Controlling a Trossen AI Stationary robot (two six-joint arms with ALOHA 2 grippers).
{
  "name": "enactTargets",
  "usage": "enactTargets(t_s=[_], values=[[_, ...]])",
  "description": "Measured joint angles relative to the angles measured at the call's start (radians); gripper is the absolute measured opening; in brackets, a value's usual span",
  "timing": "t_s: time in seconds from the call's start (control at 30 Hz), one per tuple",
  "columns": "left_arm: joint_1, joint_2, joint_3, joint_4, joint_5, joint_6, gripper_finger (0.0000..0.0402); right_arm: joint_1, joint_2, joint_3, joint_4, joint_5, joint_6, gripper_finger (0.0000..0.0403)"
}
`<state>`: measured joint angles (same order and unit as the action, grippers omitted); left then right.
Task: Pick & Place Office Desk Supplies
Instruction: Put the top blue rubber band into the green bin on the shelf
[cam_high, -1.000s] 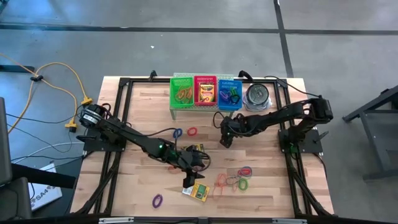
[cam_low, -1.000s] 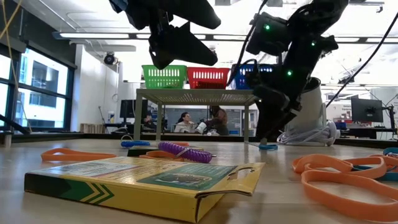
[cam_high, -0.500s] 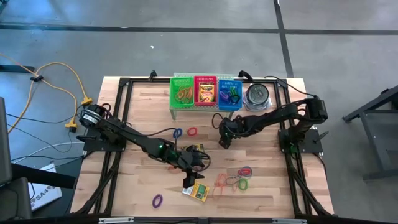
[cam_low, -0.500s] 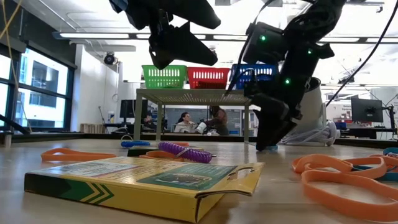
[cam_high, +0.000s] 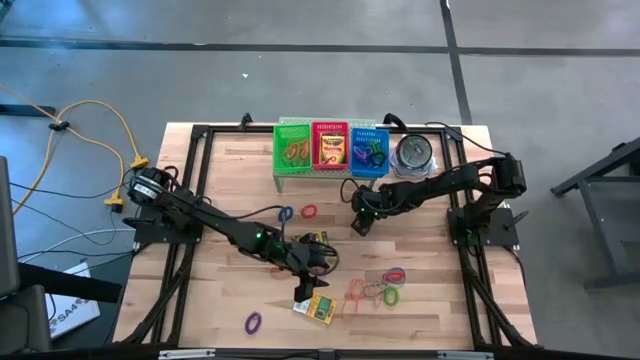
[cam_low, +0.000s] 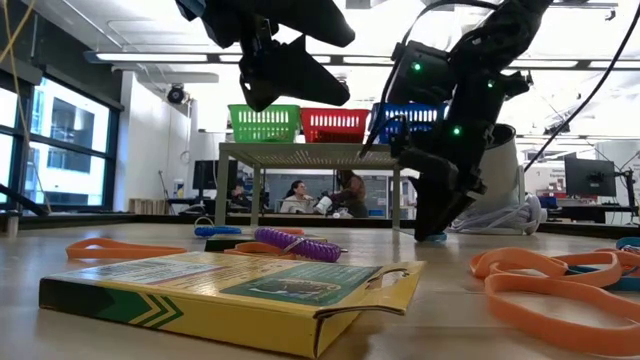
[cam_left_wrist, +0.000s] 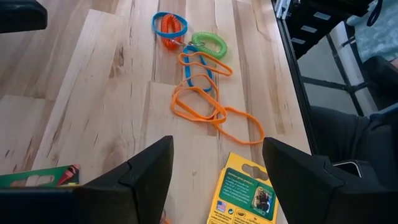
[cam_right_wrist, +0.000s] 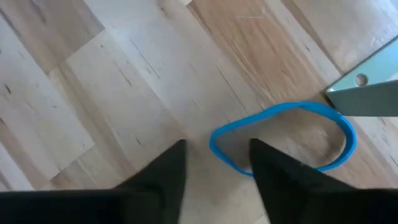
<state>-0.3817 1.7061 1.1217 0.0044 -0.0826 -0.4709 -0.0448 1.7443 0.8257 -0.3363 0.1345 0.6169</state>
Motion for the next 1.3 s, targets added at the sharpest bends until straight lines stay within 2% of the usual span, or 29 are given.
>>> enactTargets(t_s=[0.2,0.27,0.67,1.07,1.3], values=[[0.000,0.000,0.000,0.000,0.000,0.000,0.0242,0.000,0.000,0.000,0.000,-0.030,-0.078,0.0022],[0.000,0.000,0.000,0.000,0.000,0.000,0.0242,0.000,0.000,-0.001,0.000,-0.037,-0.099,0.0008],[0.000,0.000,0.000,0.000,0.000,0.000,0.0242,0.028,-0.030,0.008,-0.058,0.060,-0.113,0.0002],[0.000,0.000,0.000,0.000,0.001,-0.001,0.0242,0.147,-0.030,0.107,-0.261,0.179,-0.067,0.0002],[0.000,-0.001,0.000,0.018,0.042,-0.102,0.0242,0.249,-0.032,0.208,-0.392,0.247,-0.008,0.0002]])
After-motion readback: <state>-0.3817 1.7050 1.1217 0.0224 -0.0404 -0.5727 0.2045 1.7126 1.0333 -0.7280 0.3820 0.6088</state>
